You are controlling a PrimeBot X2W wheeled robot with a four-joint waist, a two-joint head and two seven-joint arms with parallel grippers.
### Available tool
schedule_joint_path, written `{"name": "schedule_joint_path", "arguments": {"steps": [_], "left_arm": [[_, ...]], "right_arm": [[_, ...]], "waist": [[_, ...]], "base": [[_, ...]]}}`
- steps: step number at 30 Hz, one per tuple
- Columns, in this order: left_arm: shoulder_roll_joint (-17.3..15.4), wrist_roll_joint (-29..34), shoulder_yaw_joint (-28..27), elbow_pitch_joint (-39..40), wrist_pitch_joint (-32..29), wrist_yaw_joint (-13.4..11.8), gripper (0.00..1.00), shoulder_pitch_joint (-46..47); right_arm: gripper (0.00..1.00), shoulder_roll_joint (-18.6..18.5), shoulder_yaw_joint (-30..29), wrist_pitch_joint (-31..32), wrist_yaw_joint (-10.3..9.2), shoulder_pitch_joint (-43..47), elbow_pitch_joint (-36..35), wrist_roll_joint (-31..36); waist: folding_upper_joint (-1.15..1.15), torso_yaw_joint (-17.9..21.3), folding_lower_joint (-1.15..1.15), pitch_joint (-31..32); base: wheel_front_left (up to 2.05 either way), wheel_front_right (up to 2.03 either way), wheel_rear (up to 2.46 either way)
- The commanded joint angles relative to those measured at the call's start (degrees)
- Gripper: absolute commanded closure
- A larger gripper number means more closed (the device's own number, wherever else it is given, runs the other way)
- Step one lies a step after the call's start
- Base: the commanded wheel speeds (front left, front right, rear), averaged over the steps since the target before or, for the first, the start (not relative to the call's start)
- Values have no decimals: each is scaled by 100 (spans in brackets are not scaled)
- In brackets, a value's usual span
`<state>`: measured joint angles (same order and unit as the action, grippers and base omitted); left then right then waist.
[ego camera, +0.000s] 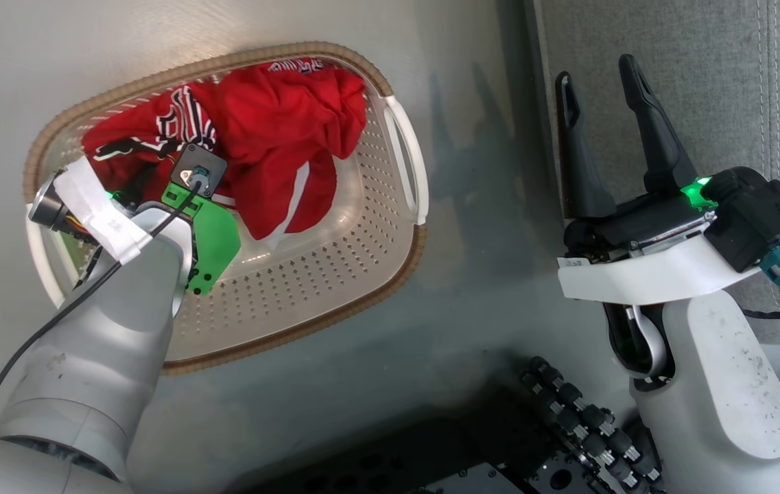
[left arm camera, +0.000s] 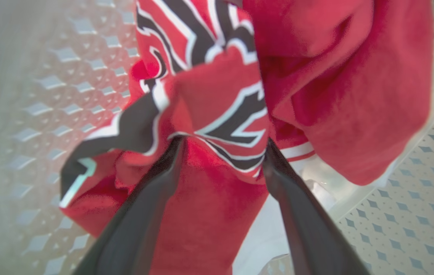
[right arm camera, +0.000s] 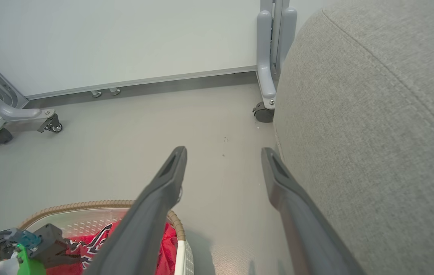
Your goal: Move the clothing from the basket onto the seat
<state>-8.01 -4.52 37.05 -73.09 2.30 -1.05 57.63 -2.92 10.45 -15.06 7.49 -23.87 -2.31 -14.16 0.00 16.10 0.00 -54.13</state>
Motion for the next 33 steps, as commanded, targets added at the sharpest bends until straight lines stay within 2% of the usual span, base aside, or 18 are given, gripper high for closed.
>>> {"name": "schedule_joint_path", "arguments": {"steps": [1, 13, 17, 19, 20, 21, 28, 33], "left_arm": [[-94, -57, -6, -49, -29, -24, 0, 77], [-244, -174, -13, -55, -7, -134, 0, 291], [-247, -227, -1, -61, -93, -73, 1, 334], [-254, -242, 13, -64, -130, -77, 64, 349], [-258, -257, 9, -65, -159, -69, 90, 349], [-264, -271, 16, -66, -161, -70, 100, 352], [-243, -368, 35, -69, -167, -71, 100, 345], [-148, -481, -14, -59, 123, -18, 100, 209]], "right_arm": [[0, 2, 20, -17, 0, -89, -27, -50], [0, 1, 106, -17, 0, -109, -24, -211], [0, 2, 135, -17, 0, -119, -12, -249], [0, 1, 148, -17, 0, -120, -1, -270], [0, 1, 156, -17, 0, -121, 2, -278], [0, 1, 160, -17, 0, -119, 3, -289], [0, 1, 96, -17, 0, -72, 42, -294], [0, 1, 41, -17, 0, -14, 75, -146]], "waist": [[0, 100, 0, -105], [0, 262, 0, -336], [0, 286, 0, -374], [0, 300, 0, -388], [0, 310, 0, -395], [0, 320, 0, -401], [0, 326, 0, -400], [0, 219, 0, -233]], "base": [[0, 0, 0], [0, 0, 0], [0, 0, 0], [0, 0, 0], [0, 0, 0], [0, 0, 0], [0, 0, 0], [0, 0, 0]]}}
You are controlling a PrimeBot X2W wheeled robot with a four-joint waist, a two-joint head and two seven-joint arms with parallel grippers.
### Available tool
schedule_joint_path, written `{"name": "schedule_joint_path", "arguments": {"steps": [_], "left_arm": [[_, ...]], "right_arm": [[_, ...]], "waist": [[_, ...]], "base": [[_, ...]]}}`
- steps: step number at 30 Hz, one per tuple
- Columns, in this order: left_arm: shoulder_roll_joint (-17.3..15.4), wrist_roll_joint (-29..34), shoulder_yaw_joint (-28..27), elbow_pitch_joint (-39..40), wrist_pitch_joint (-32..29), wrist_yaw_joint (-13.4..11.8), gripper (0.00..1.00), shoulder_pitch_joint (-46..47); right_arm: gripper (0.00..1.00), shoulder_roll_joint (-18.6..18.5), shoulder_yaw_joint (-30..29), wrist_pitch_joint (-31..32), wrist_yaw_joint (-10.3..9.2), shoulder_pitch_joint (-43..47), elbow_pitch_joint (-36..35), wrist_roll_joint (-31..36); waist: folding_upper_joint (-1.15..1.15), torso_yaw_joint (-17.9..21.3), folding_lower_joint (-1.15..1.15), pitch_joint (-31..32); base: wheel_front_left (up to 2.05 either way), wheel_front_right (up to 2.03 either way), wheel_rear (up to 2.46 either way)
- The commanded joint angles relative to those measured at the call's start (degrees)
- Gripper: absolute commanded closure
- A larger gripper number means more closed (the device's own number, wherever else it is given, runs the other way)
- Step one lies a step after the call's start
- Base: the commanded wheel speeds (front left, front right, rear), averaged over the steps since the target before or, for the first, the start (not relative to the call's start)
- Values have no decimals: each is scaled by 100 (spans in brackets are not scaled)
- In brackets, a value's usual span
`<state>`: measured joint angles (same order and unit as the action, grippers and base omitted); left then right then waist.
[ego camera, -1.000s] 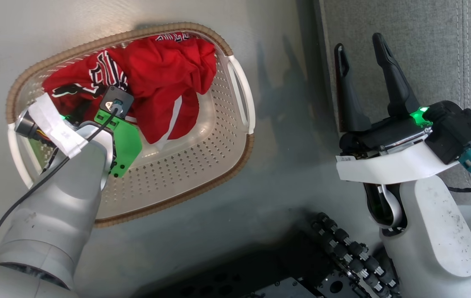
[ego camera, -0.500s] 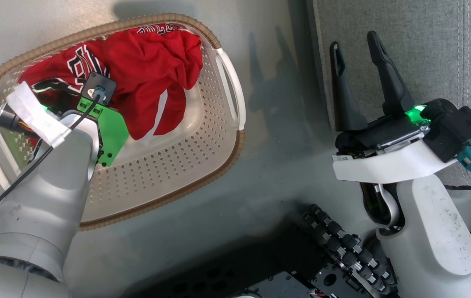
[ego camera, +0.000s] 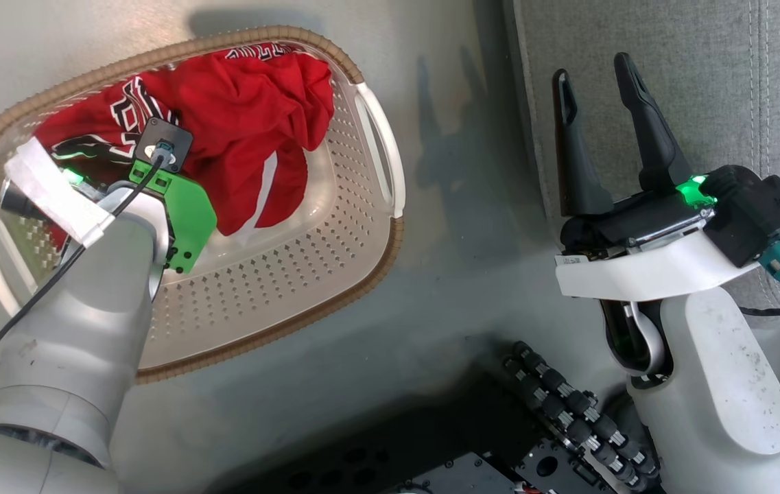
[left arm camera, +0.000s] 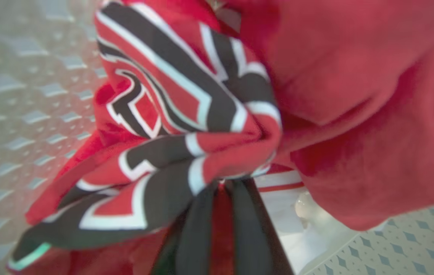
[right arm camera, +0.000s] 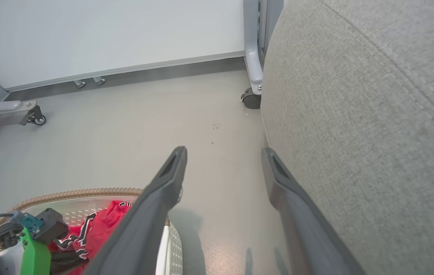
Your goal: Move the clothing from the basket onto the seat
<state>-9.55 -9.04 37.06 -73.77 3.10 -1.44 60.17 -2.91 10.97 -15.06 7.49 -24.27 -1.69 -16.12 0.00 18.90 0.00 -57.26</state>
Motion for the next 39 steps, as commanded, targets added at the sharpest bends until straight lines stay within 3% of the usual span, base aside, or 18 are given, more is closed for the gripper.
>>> {"name": "schedule_joint_path", "arguments": {"steps": [1, 13, 21, 39], "left_arm": [[29, -46, -25, 12, 111, 33, 100, -82], [360, -346, -35, 189, 1012, 273, 100, -598], [469, -501, -104, 877, 1215, 276, 100, -1028], [19, -653, -818, 4910, 1212, -44, 100, -2716]], "right_arm": [[0, 0, -19, -17, 0, 43, 22, 69], [0, -4, -229, -17, 0, 325, 126, 336], [0, -7, -387, -17, 0, 657, 290, 656], [0, -87, -655, 75, 0, 1514, 361, 897]], "waist": [[0, -88, 0, 128], [0, -531, 0, 1095], [0, -871, 0, 1997], [0, -1362, 0, 3623]], "base": [[0, 0, 0], [0, 0, 0], [0, 0, 0], [0, 0, 0]]}}
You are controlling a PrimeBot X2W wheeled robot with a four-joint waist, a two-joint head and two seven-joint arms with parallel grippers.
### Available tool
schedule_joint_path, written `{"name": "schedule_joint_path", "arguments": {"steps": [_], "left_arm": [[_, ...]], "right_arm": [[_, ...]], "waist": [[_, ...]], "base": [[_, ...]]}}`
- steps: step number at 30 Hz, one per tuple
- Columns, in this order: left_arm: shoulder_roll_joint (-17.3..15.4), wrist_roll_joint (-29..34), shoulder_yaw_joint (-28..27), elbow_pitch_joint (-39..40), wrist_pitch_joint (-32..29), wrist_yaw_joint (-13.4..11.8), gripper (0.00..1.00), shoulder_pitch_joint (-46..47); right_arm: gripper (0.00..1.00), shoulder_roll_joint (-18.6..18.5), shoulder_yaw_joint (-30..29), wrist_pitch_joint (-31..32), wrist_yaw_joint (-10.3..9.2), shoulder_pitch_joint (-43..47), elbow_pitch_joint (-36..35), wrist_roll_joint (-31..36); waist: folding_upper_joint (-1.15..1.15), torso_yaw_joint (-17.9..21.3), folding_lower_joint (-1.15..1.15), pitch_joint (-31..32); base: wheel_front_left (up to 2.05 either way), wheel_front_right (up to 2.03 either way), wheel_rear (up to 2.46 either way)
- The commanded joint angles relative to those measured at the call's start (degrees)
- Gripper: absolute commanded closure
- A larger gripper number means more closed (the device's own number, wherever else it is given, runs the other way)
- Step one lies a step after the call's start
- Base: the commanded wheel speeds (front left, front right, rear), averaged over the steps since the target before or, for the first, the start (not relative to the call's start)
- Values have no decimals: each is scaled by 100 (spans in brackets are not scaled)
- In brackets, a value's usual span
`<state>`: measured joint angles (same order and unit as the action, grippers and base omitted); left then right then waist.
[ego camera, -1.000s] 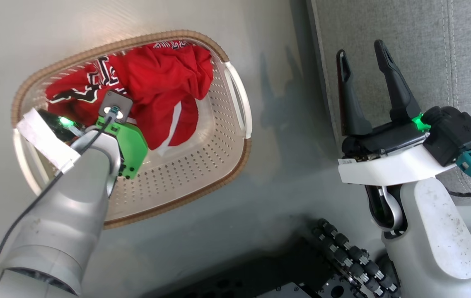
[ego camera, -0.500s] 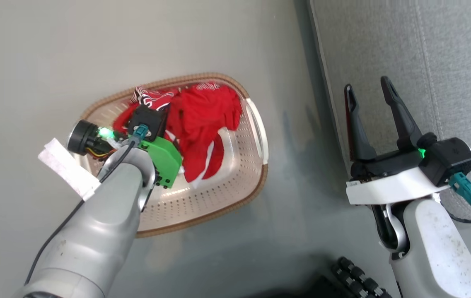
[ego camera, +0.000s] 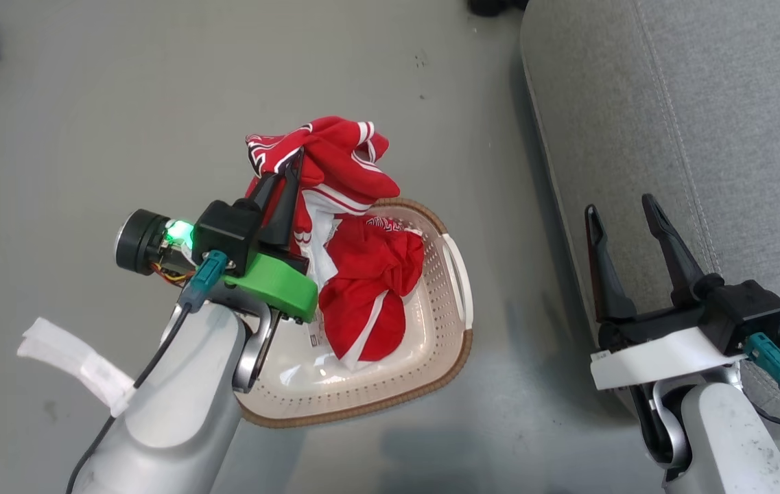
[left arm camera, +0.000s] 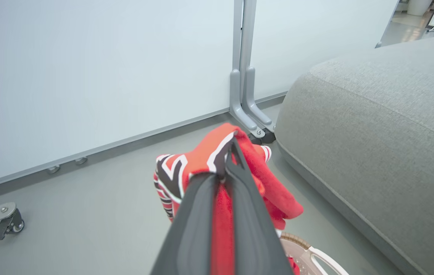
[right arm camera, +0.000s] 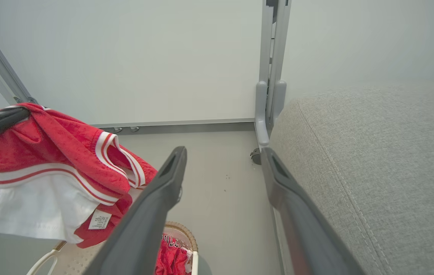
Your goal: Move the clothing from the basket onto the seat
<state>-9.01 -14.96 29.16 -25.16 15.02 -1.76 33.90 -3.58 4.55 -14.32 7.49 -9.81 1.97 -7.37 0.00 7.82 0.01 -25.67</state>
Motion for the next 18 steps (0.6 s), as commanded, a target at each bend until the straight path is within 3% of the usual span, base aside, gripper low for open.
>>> {"name": "schedule_joint_path", "arguments": {"steps": [1, 10, 18], "left_arm": [[-46, -70, -77, 240, 20, -5, 100, -159], [27, -220, -558, 1791, 21, 182, 100, -877], [87, -314, -798, 2577, 21, 433, 100, -1586]], "right_arm": [[0, -28, -19, 23, 0, 111, -14, 29], [0, -56, 3, 340, 0, 527, -205, 58], [0, -59, -13, 649, 0, 944, -503, 62]], "waist": [[0, -269, -1, 542], [0, -346, -1, 1249], [0, -396, -1, 1748]], "base": [[0, 0, 0], [0, 0, 0], [0, 0, 0]]}}
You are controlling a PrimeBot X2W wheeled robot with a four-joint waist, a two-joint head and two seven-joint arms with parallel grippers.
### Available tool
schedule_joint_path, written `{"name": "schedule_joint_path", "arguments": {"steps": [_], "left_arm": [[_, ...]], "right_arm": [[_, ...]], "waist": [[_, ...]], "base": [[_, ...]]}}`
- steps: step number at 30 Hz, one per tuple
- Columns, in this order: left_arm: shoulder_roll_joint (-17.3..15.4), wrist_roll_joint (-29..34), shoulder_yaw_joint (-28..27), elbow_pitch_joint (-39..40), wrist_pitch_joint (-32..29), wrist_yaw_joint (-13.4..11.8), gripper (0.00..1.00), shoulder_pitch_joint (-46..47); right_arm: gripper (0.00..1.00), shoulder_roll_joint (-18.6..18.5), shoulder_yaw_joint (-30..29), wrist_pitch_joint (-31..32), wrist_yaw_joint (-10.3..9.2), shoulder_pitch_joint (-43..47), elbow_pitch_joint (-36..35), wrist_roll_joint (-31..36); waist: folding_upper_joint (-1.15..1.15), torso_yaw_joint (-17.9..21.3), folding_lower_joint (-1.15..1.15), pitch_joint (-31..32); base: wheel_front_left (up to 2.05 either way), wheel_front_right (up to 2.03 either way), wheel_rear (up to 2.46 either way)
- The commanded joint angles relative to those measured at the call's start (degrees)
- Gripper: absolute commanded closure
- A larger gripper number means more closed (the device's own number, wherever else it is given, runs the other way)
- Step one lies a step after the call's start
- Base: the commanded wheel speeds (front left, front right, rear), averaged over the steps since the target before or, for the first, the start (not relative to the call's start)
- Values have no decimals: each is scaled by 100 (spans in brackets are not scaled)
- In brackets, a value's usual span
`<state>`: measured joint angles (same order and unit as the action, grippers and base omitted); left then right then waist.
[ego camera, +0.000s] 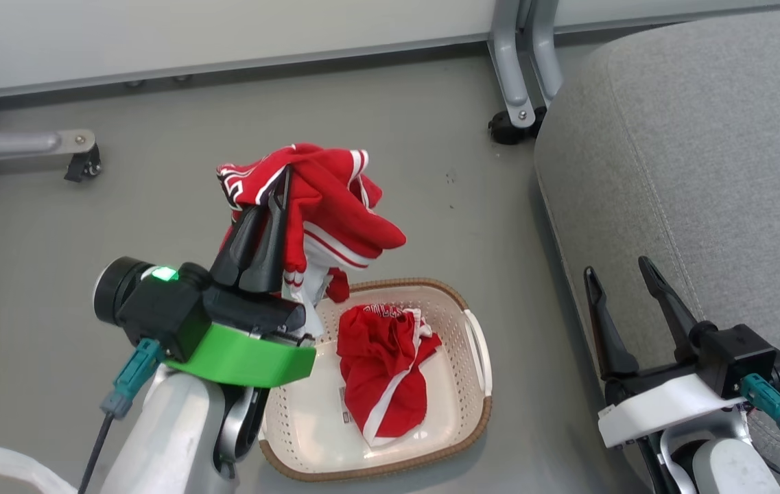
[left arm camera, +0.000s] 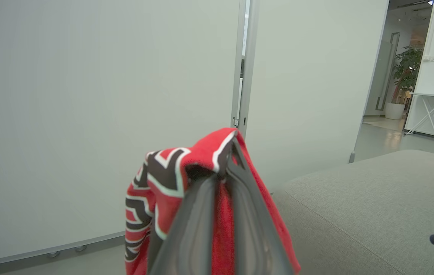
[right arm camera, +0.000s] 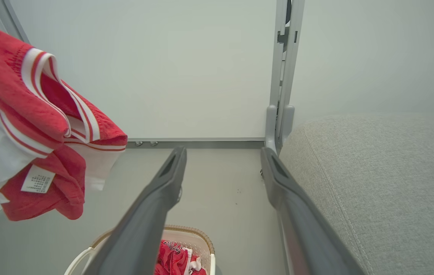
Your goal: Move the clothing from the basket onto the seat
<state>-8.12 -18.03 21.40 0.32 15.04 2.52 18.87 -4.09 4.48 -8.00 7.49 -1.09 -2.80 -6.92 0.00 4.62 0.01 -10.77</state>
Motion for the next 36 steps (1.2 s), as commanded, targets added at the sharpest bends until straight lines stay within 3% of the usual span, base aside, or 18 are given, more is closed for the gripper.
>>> {"name": "schedule_joint_path", "arguments": {"steps": [1, 14, 36], "left_arm": [[13, -46, -45, 88, 20, 33, 100, -158], [43, -170, -37, 352, 20, 113, 100, -1004], [28, -271, 49, 360, 10, 78, 100, -1060]], "right_arm": [[0, -7, -1, 45, 0, 123, -56, 18], [0, 34, 61, 412, 0, 800, -395, -39], [0, 74, 206, 535, 0, 801, -468, -148]], "waist": [[0, -79, -1, 309], [0, -148, -1, 915], [0, -146, -1, 933]], "base": [[0, 0, 0], [0, 0, 0], [0, 0, 0]]}}
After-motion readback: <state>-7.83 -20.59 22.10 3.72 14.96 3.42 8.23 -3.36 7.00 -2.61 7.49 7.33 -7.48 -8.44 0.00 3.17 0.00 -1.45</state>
